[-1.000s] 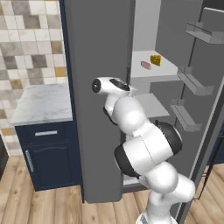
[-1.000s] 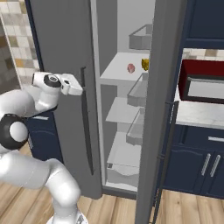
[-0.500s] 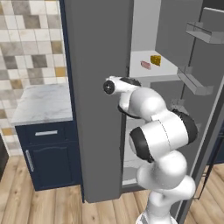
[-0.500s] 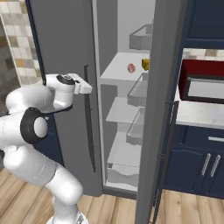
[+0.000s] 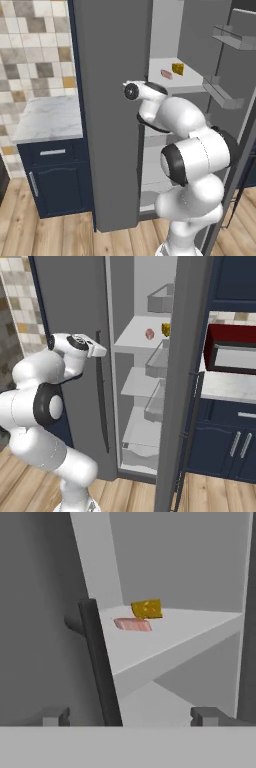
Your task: Pick up the frozen steak from the freezer, place it on any shelf in the fridge, and close the fridge and freezer doors when done.
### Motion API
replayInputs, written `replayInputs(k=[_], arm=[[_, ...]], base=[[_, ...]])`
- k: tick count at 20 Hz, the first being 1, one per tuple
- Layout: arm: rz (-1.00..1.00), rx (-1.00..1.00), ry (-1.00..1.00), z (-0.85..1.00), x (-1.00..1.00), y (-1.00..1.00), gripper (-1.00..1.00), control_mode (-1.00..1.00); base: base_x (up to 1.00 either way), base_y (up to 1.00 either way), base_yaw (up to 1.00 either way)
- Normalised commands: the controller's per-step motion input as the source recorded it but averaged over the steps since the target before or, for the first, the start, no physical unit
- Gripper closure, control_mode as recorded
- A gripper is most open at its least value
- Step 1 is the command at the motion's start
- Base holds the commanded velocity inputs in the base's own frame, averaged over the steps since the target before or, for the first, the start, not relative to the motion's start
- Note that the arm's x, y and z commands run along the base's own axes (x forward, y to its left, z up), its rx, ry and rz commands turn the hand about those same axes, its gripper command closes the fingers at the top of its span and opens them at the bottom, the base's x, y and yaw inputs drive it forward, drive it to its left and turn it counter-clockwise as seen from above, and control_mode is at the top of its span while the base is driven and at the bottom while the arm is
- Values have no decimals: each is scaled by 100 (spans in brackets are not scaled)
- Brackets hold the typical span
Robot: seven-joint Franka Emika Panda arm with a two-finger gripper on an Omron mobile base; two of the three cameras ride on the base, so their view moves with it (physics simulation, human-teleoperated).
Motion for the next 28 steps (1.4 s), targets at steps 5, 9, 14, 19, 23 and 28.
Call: replayInputs(k=[5, 9, 14, 19, 23, 28], arm=[[0, 0, -10, 100, -3, 0, -100, -100], [0, 0, -6, 100, -41, -3, -100, -100], [1, 7, 0, 46, -100, -14, -100, -100], [3, 10, 0, 2, -100, -38, -100, -100], [2, 8, 0, -6, -100, -36, -100, -100], [0, 5, 1, -4, -100, -19, -100, -100]], base=[[0, 0, 0], [0, 0, 0], [0, 0, 0], [0, 0, 0], [0, 0, 0], [0, 0, 0]])
